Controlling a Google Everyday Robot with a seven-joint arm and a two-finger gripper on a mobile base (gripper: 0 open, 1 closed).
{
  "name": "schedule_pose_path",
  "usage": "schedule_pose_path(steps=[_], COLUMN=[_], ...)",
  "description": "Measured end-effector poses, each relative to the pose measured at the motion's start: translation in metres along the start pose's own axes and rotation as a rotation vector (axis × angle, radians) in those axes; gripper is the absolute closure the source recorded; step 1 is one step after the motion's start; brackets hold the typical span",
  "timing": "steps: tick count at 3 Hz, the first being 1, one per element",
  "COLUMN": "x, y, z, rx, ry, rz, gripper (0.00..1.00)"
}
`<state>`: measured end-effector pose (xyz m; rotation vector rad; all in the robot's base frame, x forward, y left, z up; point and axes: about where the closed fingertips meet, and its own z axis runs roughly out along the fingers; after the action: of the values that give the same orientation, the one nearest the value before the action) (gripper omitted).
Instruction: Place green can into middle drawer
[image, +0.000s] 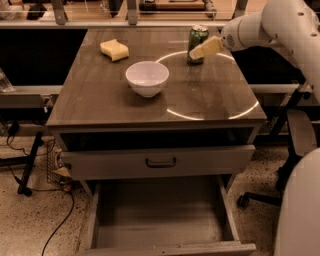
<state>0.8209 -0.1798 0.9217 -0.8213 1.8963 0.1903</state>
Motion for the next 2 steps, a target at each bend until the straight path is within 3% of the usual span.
schedule_pose_path(steps=[1,2], x=[0.000,-0.001], y=[-0.008,-0.018], z=[0.033,0.059], rx=[-0.034,-0.048], ry=[-0.058,-0.113], rz=[0.062,0.090], gripper=[0.00,0.15])
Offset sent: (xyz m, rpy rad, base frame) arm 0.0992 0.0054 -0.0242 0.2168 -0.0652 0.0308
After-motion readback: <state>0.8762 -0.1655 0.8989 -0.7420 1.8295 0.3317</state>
